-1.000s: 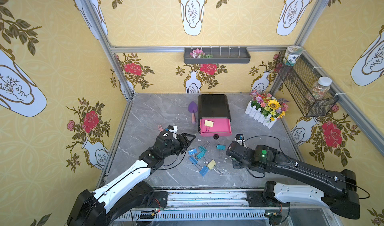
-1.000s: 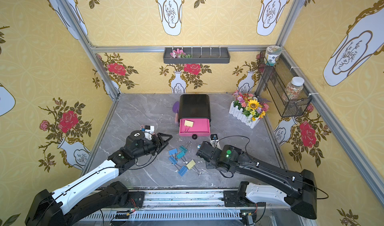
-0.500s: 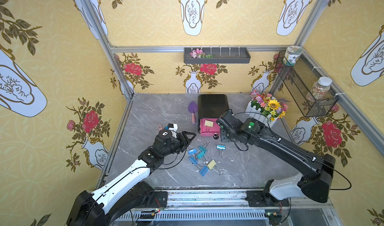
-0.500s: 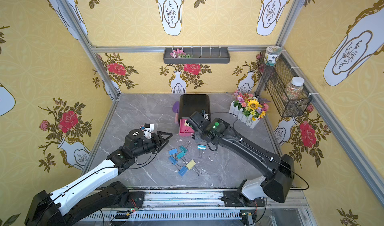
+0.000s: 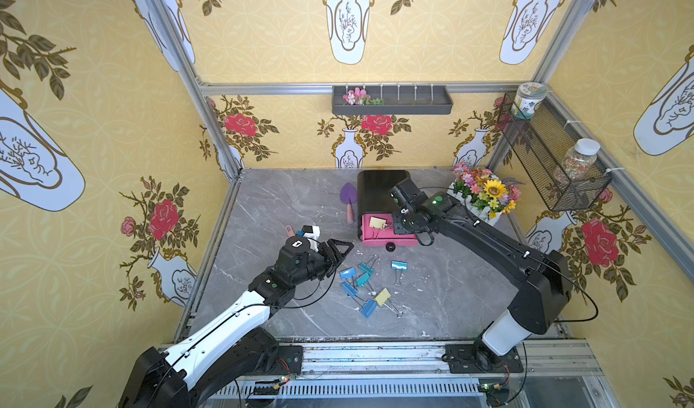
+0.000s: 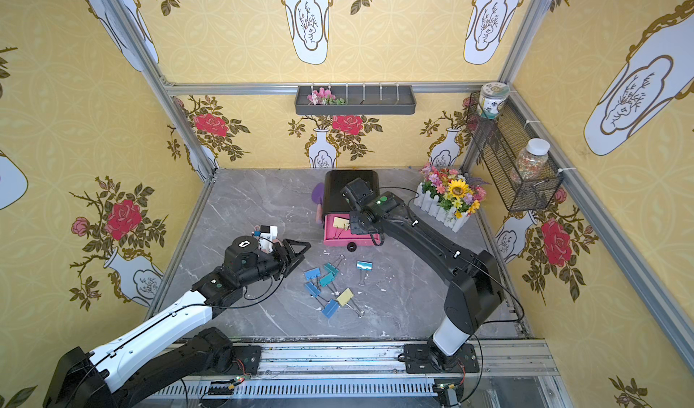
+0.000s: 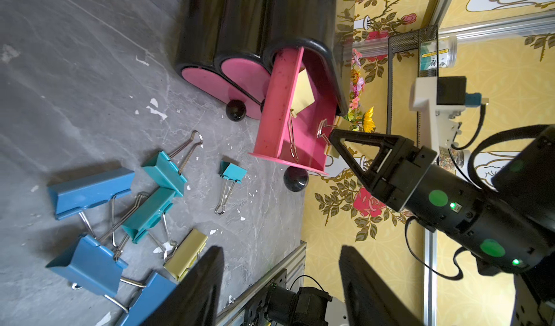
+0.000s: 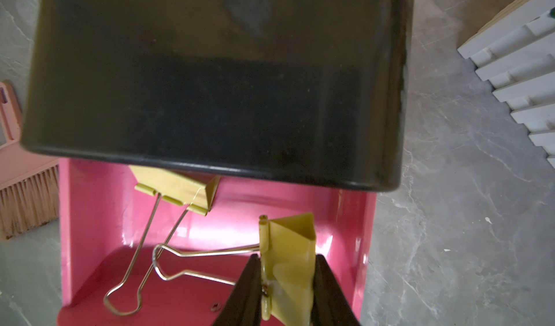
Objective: Put the binder clips in the drawer according to color
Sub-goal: Place the binder clip in the drawer.
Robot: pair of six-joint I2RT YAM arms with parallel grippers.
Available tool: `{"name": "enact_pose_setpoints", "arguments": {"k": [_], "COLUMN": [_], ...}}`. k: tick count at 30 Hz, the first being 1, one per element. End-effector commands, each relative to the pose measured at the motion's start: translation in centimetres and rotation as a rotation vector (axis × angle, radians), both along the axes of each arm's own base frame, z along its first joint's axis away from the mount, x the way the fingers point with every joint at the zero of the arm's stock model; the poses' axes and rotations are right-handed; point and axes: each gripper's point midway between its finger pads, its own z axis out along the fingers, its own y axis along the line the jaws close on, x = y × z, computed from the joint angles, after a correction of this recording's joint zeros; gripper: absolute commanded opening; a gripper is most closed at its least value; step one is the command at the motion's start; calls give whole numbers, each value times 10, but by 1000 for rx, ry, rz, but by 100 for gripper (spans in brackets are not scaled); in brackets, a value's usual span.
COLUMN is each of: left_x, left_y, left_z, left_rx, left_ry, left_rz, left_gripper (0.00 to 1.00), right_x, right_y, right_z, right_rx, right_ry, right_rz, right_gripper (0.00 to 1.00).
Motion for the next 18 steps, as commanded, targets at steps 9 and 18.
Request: {"name": "enact_pose_setpoints", "arguments": {"k": [9,18], "left_x": [0,-2], "left_y": [-2,0], "left_z": [0,0], "left_rx": [-11,-12], "left_ry": [-11,-13], "left_rz": [-11,-7], "left_gripper": [67,67], "right_x": [25,27], "right_y": [5,4], "right_z": [10,10], "right_rx": [11,11], "right_ry": [-51,-58], "right_rz": [0,-16], "right_gripper": [31,42]}}
